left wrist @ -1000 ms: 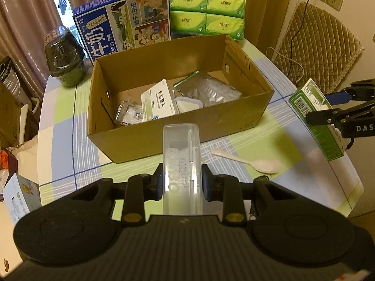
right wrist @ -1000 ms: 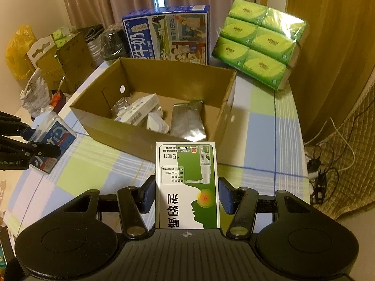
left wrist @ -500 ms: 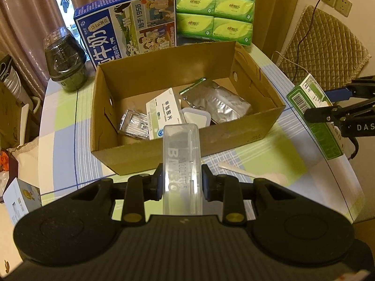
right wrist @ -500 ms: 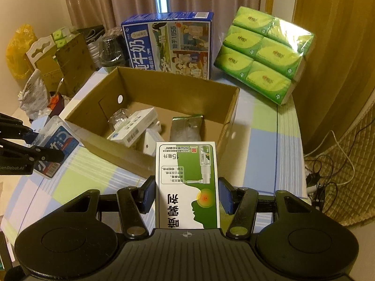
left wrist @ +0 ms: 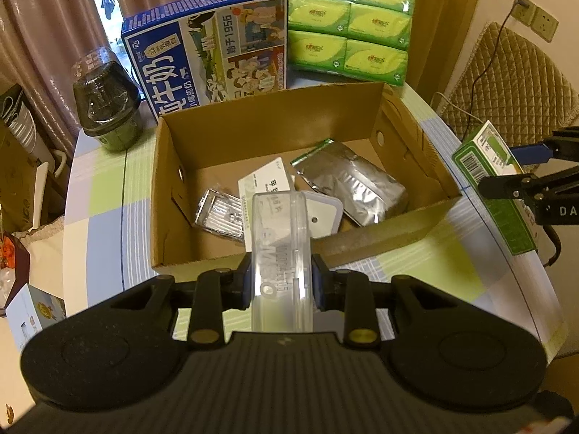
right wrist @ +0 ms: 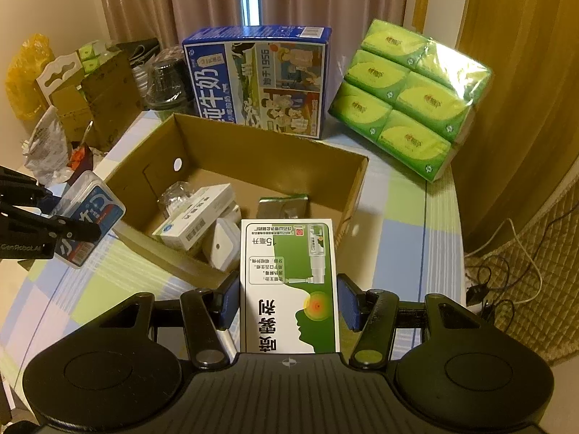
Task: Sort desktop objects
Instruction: 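Carry the clear case and green-white box over the cardboard box with both tools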
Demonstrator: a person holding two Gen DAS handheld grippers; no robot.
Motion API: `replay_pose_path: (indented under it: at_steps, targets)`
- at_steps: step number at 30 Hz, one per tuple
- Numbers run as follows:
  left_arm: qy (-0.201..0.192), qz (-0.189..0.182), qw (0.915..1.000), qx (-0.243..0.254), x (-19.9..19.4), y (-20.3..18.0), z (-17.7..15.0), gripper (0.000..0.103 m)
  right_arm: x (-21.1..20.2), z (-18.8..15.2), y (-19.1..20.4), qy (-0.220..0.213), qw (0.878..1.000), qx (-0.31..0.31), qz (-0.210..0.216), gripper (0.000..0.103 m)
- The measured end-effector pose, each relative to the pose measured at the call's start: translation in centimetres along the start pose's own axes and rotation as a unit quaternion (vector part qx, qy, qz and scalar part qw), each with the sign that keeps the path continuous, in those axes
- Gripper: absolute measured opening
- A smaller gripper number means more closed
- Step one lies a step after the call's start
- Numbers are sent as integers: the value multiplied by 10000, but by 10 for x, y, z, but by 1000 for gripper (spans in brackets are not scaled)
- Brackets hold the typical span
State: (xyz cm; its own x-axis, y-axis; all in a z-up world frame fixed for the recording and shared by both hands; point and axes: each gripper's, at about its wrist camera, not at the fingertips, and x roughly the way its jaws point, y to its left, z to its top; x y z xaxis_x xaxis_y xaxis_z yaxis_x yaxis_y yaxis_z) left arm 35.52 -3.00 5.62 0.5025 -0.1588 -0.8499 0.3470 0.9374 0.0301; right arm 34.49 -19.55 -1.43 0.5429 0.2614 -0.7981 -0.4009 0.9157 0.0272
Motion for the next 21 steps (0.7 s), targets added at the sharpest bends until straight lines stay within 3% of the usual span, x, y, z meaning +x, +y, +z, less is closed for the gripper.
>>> replay_pose_path:
  at_steps: [21]
  targets:
    - [-143, 188, 9995, -211, 41, 38, 50, 26, 45, 60, 4, -83, 9998, 119, 125, 52]
